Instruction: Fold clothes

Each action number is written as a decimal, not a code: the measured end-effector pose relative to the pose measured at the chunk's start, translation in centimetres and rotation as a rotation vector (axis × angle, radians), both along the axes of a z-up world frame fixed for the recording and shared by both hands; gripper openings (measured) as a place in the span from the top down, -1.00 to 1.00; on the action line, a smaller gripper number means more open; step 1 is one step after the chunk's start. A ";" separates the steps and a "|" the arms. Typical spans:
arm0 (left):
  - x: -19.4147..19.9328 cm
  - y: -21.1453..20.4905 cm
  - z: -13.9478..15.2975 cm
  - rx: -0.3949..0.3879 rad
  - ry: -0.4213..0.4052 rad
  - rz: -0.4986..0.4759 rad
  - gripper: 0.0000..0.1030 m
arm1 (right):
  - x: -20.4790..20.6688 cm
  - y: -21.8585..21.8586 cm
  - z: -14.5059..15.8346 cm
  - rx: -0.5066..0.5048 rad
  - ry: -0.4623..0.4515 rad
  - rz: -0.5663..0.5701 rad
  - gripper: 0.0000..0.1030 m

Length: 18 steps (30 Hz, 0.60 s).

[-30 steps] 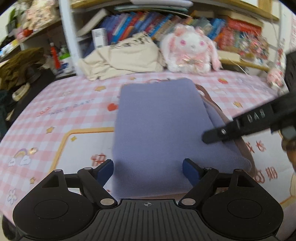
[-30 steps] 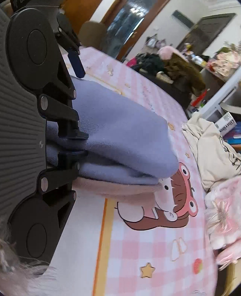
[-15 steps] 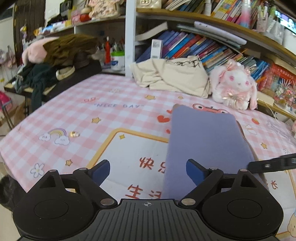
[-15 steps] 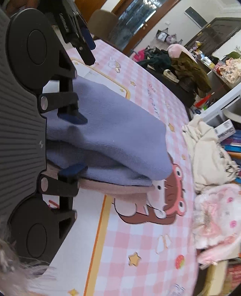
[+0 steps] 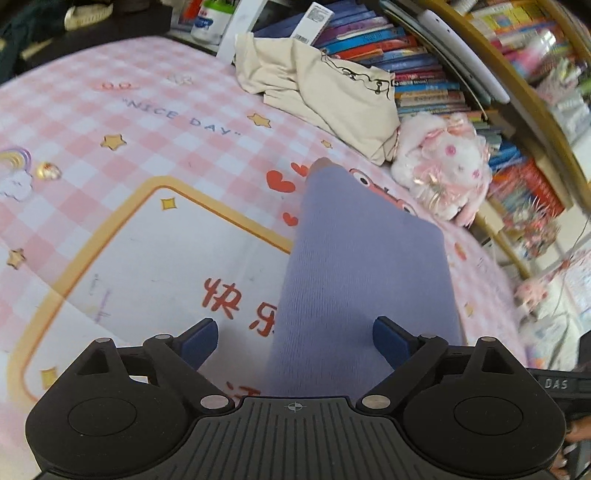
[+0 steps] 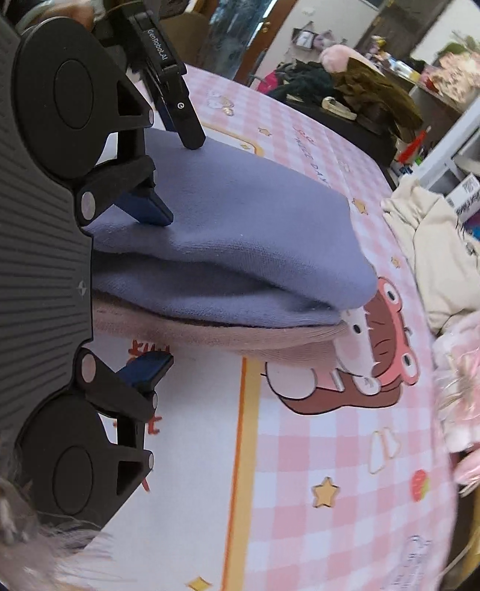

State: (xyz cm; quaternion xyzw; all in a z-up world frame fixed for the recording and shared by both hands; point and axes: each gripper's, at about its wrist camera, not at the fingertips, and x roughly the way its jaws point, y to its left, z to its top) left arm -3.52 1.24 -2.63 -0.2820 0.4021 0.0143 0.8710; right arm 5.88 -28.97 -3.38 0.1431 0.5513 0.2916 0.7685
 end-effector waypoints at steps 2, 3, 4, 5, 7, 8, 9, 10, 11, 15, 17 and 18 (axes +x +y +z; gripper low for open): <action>0.0 0.4 -0.7 -0.068 0.005 0.025 -0.78 | 0.2 0.1 -0.1 0.021 0.012 -0.019 -0.35; 0.0 0.5 -0.8 -0.088 -0.001 0.043 -0.75 | 0.3 0.2 -0.1 0.027 0.015 -0.023 -0.29; 0.0 0.7 -0.9 -0.108 -0.008 0.061 -0.70 | 0.4 0.3 -0.2 0.032 0.017 -0.027 -0.26; 0.1 0.8 -1.0 -0.128 -0.014 0.080 -0.58 | 0.4 0.4 -0.2 0.032 0.016 -0.029 -0.21; 0.2 0.5 -1.4 -0.189 -0.017 0.077 -0.19 | 0.2 0.9 0.0 0.014 -0.004 -0.012 0.03; 0.2 0.4 -1.5 -0.223 -0.021 0.080 -0.11 | 0.0 1.1 0.2 0.004 -0.029 0.002 0.18; 0.1 0.1 -1.3 -0.202 -0.025 0.084 -0.08 | -0.4 1.3 0.5 -0.006 -0.068 0.020 0.27; 0.0 -0.6 -0.9 -0.159 -0.029 0.080 -0.03 | -0.9 1.4 0.9 -0.020 -0.110 0.037 0.31; -0.1 -1.0 -0.5 -0.135 -0.023 0.071 0.04 | -1.5 1.5 1.4 -0.039 -0.156 0.055 0.38; -1.0 -3.8 1.2 0.002 -0.002 0.011 0.11 | -3.7 1.6 2.5 -0.115 -0.282 0.133 0.43; -1.5 -4.8 1.5 0.050 0.002 -0.018 0.10 | -4.4 1.3 2.7 -0.139 -0.303 0.159 0.43; -1.5 -4.5 1.4 0.036 0.000 -0.010 0.08 | -4.2 0.8 2.4 -0.128 -0.275 0.146 0.42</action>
